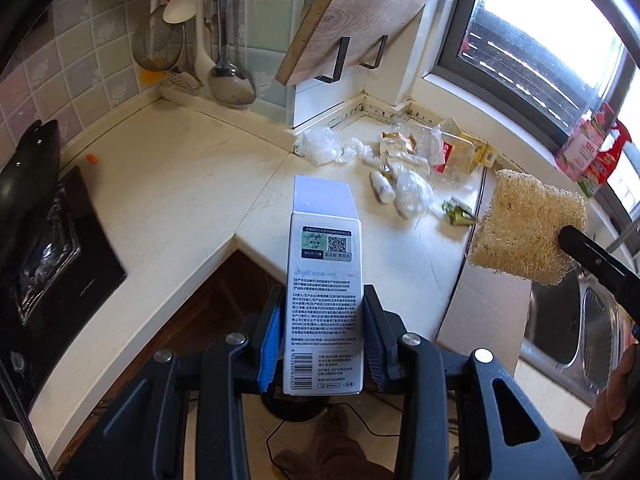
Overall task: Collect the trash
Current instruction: 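Carry the box and loofah down over the trash bin with both tools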
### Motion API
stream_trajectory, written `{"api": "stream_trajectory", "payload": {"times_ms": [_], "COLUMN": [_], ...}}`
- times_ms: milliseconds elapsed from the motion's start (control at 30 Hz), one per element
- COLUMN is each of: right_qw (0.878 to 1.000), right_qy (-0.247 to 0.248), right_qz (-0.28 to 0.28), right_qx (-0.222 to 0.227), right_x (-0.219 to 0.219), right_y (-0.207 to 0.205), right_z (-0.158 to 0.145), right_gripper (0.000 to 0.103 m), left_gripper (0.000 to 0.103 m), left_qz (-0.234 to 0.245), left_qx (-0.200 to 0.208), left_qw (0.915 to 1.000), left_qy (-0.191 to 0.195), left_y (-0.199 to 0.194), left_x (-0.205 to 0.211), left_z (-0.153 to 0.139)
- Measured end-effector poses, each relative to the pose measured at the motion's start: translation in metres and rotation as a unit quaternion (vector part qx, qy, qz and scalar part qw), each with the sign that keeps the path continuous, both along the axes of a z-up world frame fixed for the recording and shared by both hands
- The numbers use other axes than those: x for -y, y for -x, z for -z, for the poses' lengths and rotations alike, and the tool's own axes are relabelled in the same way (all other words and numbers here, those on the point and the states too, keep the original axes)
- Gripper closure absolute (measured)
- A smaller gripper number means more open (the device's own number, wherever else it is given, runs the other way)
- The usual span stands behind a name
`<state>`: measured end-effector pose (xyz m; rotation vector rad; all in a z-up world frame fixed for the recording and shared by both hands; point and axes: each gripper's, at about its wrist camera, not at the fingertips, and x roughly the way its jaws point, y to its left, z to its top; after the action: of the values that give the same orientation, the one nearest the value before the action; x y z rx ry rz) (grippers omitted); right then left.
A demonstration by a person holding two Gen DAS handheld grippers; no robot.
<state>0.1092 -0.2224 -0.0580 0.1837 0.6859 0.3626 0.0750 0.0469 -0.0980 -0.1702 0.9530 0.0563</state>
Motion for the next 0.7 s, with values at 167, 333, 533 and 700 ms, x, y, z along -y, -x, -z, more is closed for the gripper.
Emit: {"api": "stream_trajectory", "payload": {"times_ms": [167,333,533,700], "right_qw": [1.000,0.999,0.995,0.989], "right_qy": [0.008,0.018,0.040,0.060], "right_qz": [-0.013,-0.021,-0.025,-0.025], "right_qx": [-0.011,-0.041,-0.093,-0.134], "right_x": [-0.022,-0.038,-0.052,-0.063], "right_y": [0.047,0.079,0.097,0.097], "right_z": [0.010,0.034,0.081,0.129], "right_gripper": [0.099,0.099,0.098,0.098], "left_gripper": [0.068,0.068,0.068,0.068], "left_qz": [0.003,0.010,0.018,0.024], "left_qx": [0.017,0.010,-0.012,-0.029], "left_qw": [0.9986,0.9966,0.9955,0.9941], "left_qy": [-0.051,-0.081,-0.092,-0.102], "left_y": [0.045,0.081,0.101,0.109], "left_x": [-0.001,-0.002,-0.002,0.000], "left_z": [0.003,0.029,0.074,0.121]}}
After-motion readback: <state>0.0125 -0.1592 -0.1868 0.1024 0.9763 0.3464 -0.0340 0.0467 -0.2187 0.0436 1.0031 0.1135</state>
